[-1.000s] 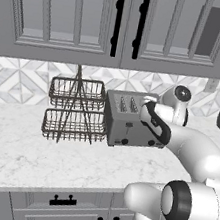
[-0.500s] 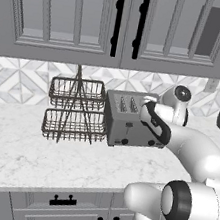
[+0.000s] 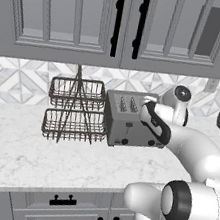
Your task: Start the toaster. Once the lever pops up, take the bread to the plate on the dining counter.
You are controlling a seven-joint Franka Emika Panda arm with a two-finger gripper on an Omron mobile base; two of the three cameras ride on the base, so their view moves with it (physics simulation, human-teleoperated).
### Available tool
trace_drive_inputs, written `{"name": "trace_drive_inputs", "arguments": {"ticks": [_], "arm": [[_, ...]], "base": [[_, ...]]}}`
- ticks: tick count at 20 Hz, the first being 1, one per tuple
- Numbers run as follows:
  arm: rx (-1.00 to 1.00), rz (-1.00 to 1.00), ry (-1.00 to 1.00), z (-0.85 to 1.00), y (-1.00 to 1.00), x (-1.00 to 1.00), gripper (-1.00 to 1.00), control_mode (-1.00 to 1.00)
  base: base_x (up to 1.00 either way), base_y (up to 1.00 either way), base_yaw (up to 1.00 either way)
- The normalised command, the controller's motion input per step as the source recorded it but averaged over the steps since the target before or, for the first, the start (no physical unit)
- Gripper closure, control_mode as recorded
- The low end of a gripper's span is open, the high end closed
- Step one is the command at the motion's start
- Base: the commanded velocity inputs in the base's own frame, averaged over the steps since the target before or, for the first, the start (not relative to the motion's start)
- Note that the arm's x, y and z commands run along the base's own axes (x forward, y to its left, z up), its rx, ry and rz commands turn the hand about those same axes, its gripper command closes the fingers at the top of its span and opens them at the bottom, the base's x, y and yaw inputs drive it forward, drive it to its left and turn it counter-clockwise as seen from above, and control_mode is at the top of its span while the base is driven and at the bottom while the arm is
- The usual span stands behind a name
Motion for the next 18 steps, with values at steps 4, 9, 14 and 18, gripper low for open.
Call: {"name": "trace_drive_inputs", "arguments": {"ticks": [4,9,14,18], "arm": [[0.00,0.00,0.00,0.00,0.00,0.00,-1.00,-1.00],[0.00,0.00,0.00,0.00,0.00,0.00,-1.00,-1.00],[0.00,0.00,0.00,0.00,0.00,0.00,-1.00,-1.00],[-0.01,0.00,0.00,0.00,0.00,0.00,-1.00,-1.00]], "base": [[0.00,0.00,0.00],[0.00,0.00,0.00],[0.00,0.00,0.00],[0.00,0.00,0.00]]}}
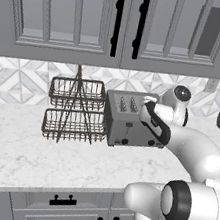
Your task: Start the toaster. Once the lever pops up, take the bread to the plate on the dining counter.
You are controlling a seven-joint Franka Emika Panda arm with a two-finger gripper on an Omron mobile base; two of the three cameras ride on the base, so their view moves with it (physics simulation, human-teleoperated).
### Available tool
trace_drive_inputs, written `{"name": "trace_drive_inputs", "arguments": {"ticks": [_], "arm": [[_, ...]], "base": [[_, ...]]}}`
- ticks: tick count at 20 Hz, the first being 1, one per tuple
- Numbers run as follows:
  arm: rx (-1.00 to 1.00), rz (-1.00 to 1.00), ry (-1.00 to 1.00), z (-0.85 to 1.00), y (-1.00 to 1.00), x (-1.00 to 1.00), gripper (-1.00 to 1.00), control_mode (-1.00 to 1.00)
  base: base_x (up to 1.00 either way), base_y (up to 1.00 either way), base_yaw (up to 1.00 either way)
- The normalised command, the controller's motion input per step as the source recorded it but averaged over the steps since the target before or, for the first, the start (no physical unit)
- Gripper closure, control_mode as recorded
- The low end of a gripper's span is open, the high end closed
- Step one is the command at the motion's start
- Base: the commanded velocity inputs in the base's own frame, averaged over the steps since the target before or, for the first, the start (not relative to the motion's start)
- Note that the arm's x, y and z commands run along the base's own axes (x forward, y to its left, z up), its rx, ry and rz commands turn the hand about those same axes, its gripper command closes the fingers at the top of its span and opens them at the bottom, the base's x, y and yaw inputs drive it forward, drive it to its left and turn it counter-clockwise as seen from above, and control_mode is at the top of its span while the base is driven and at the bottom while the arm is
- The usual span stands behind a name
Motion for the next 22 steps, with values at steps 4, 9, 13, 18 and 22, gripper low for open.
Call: {"name": "trace_drive_inputs", "arguments": {"ticks": [4,9,13,18,22], "arm": [[0.00,0.00,0.01,0.00,0.00,0.00,-1.00,-1.00],[0.00,0.00,0.00,0.00,0.00,0.00,-1.00,-1.00],[0.00,0.00,0.00,0.00,0.00,0.01,-1.00,-1.00],[0.00,0.00,0.00,0.00,0.01,0.12,-1.00,-1.00],[0.00,0.00,0.00,0.00,0.00,0.13,-1.00,-1.00]], "base": [[0.00,0.00,0.00],[0.00,0.00,0.00],[0.00,0.00,0.00],[0.00,0.00,0.00],[0.00,0.00,0.00]]}}
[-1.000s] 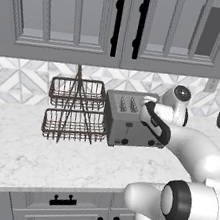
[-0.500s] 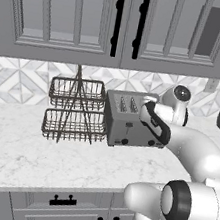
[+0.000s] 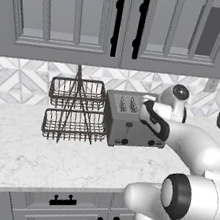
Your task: Start the toaster. Once the lever pops up, take the bread to the plate on the dining counter.
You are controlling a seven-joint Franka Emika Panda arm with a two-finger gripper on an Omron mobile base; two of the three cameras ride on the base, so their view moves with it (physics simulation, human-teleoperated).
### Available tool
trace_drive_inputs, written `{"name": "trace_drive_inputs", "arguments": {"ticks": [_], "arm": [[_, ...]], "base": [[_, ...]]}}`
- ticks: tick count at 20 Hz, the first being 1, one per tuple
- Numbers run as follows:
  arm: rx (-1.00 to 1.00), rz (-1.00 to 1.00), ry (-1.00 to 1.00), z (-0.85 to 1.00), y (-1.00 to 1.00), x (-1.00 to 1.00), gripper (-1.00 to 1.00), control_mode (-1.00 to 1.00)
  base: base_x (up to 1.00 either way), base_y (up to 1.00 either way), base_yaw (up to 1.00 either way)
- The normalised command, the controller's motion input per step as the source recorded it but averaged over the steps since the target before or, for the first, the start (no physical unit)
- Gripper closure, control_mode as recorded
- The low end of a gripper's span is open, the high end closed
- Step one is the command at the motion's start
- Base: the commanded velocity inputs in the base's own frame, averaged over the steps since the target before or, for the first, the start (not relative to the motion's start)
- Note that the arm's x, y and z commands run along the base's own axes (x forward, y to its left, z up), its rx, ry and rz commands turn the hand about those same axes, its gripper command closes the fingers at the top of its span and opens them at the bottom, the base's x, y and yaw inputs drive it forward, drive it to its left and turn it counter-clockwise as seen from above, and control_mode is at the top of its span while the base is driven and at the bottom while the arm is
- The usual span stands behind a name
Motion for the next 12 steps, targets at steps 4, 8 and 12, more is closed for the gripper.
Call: {"name": "trace_drive_inputs", "arguments": {"ticks": [4,8,12], "arm": [[0.00,0.00,0.00,0.00,0.00,0.04,-1.00,-1.00],[0.00,0.00,0.01,0.00,0.00,0.44,-1.00,-1.00],[-0.03,0.04,0.00,0.00,0.00,0.51,-1.00,-1.00]], "base": [[0.00,0.00,0.00],[0.00,0.00,0.00],[0.00,0.00,0.00]]}}
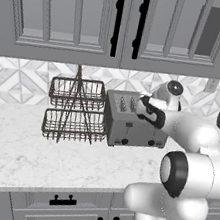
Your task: Start the toaster. Once the lever pops up, take the bread to the plate on the dining counter.
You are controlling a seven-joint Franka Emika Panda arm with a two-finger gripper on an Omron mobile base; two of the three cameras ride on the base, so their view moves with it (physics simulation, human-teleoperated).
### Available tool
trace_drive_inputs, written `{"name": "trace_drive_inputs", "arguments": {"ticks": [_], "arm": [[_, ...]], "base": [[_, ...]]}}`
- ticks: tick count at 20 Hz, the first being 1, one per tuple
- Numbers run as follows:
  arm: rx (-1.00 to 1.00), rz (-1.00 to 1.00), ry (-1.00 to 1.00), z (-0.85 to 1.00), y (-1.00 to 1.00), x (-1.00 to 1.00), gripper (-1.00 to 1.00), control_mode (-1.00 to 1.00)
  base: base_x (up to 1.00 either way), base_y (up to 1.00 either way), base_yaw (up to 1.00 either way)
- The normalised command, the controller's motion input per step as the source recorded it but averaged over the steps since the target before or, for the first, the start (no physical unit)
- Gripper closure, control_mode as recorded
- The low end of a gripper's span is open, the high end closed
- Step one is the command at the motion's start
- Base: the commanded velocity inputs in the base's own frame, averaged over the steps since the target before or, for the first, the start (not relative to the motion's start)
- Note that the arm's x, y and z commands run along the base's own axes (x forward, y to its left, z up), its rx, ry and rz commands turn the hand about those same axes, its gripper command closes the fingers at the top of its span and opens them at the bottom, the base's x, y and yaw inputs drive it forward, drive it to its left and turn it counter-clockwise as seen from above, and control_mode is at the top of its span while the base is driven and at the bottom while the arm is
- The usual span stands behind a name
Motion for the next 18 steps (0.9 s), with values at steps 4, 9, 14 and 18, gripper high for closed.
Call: {"name": "trace_drive_inputs", "arguments": {"ticks": [4,9,14,18], "arm": [[0.00,0.07,0.00,-0.13,0.00,0.15,-1.00,-1.00],[0.00,0.06,0.00,-0.18,-0.01,0.28,-1.00,-1.00],[0.00,0.03,0.00,-0.08,-0.04,0.18,-1.00,-1.00],[0.00,0.03,0.00,-0.12,0.00,0.00,-1.00,-1.00]], "base": [[0.00,0.00,0.00],[0.00,0.00,0.00],[0.00,0.00,0.00],[0.00,0.00,0.00]]}}
